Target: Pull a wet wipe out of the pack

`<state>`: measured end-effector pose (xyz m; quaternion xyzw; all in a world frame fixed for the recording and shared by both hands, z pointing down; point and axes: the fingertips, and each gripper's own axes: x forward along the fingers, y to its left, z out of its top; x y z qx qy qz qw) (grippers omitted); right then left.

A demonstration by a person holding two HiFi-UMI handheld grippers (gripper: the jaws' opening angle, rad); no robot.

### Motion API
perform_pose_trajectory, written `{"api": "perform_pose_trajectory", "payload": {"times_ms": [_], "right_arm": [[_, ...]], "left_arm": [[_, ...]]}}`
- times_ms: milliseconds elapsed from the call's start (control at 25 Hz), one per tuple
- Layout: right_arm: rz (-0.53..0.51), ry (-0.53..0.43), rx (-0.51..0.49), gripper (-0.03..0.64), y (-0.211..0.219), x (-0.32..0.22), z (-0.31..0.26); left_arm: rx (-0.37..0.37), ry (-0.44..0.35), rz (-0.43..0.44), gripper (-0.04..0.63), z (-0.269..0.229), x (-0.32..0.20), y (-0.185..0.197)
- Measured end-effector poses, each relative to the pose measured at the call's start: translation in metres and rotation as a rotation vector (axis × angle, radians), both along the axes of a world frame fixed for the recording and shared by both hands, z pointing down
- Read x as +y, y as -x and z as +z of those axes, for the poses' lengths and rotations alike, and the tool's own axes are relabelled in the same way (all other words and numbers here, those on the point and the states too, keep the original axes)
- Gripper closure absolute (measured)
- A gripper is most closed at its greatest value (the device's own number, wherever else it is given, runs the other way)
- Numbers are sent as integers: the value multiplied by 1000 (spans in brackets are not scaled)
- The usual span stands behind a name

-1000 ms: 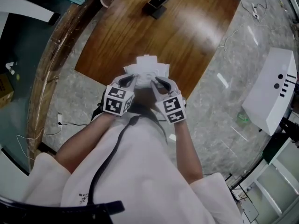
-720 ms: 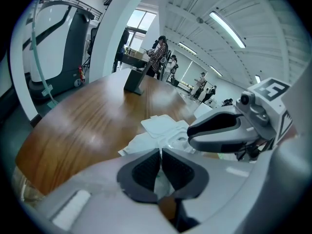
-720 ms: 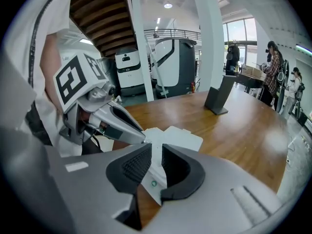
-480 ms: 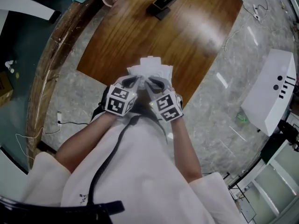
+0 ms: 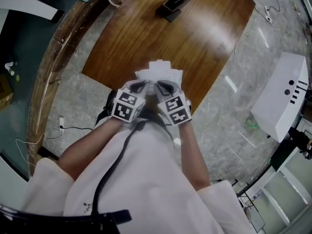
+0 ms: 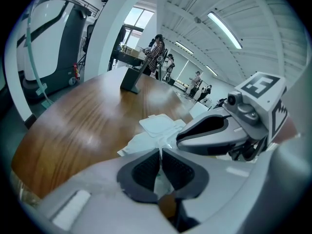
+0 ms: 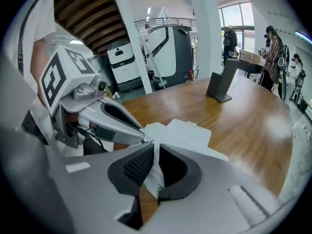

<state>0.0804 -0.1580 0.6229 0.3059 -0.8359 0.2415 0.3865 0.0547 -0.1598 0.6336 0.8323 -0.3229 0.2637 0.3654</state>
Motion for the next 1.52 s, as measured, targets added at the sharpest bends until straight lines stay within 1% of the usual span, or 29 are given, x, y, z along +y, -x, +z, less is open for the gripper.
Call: {"api": "perform_pose_trajectory", "payload": {"times_ms": [120, 280, 400, 520, 640, 760, 960, 1080, 1520], "right_arm": [[-4, -4, 10, 603, 1, 0, 0], [29, -19, 1, 606, 0, -3, -3], [65, -28, -17, 607, -3, -5, -8], [98, -46, -37, 607, -8, -7, -13], [121, -75, -58, 607, -9, -9, -20], [127, -79, -58, 607, -10, -6, -24], [147, -117, -72, 607, -10, -4, -33], [179, -134, -71, 607, -14, -2, -37], [251, -180, -64, 607, -21, 1, -55]], "left_arm": [[4, 4, 6, 572, -1, -1, 1], [10, 10, 9, 566, -2, -1, 2], [29, 6, 8, 563, -7, -2, 3], [45, -15, 25, 548, -15, -2, 2], [68, -30, 43, 500, -21, 0, 1], [78, -51, 58, 478, -27, 1, 1], [77, -90, 94, 474, -38, -1, 2], [81, -117, 122, 471, -46, -2, 4], [72, -182, 196, 472, -61, -4, 8]]}}
